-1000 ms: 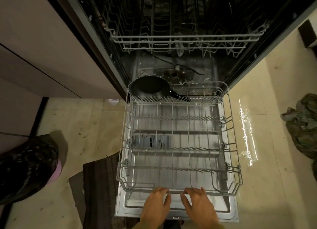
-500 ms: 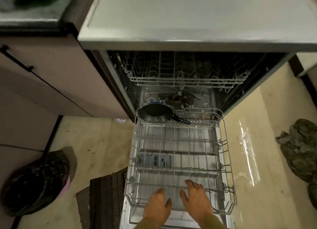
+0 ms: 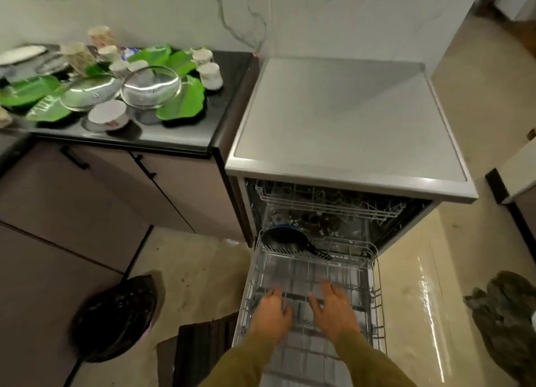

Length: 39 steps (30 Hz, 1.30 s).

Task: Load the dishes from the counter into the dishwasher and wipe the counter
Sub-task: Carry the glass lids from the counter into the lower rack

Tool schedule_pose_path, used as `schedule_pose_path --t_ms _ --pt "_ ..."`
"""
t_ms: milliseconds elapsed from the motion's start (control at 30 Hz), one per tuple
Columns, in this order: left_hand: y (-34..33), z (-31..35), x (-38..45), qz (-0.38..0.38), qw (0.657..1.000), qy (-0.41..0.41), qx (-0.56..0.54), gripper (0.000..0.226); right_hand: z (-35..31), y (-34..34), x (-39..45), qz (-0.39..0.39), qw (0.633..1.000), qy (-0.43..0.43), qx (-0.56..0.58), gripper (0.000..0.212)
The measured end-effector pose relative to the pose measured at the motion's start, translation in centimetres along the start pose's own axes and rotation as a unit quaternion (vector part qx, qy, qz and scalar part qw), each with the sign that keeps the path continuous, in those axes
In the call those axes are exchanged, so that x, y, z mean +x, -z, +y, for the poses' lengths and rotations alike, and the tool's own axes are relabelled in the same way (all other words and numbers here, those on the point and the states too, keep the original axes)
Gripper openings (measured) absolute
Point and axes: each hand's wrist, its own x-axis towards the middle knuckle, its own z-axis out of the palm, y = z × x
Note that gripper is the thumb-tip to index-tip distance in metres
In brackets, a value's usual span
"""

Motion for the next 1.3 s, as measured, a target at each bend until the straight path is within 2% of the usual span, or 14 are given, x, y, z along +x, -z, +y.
schedule_pose_path --t_ms 67,167,267,400,500,733,1000,1300 --pt "2.8 1.0 -0.2 0.020 1.000 -0.003 -0.003 0.031 -2.0 2.0 0.0 0.010 1.000 0.018 -0.002 0.063" --pt "6.7 2.4 -0.5 0.060 0.998 -0.011 0.008 0.045 -4.9 4.5 0.2 0.039 0.998 0.053 0.002 0.064" --pt "10.1 3.3 -0.7 0.096 0.995 -0.016 0.010 0.046 -7.6 6.7 0.5 0.065 0.994 0.085 0.002 0.064" --pt "13.6 3.8 -1.1 0.135 0.991 -0.020 0.006 0.050 -10.8 9.1 1.1 0.087 0.989 0.118 0.006 0.082" --pt "15.6 4.1 -1.5 0.163 0.986 -0.016 0.000 0.054 -12.8 10.8 1.6 0.108 0.983 0.148 -0.013 0.065" --pt "21.7 3.5 -2.8 0.231 0.973 -0.022 -0.007 0.053 -19.3 14.4 2.6 0.151 0.963 0.220 -0.035 0.063" --pt "29.3 -0.6 -2.3 0.281 0.959 -0.033 -0.020 0.057 -27.7 15.2 3.9 0.190 0.941 0.280 -0.031 0.060" --pt "42.0 -8.8 1.6 0.293 0.954 -0.064 -0.017 0.058 -40.4 12.0 9.4 0.225 0.938 0.255 -0.066 0.062"
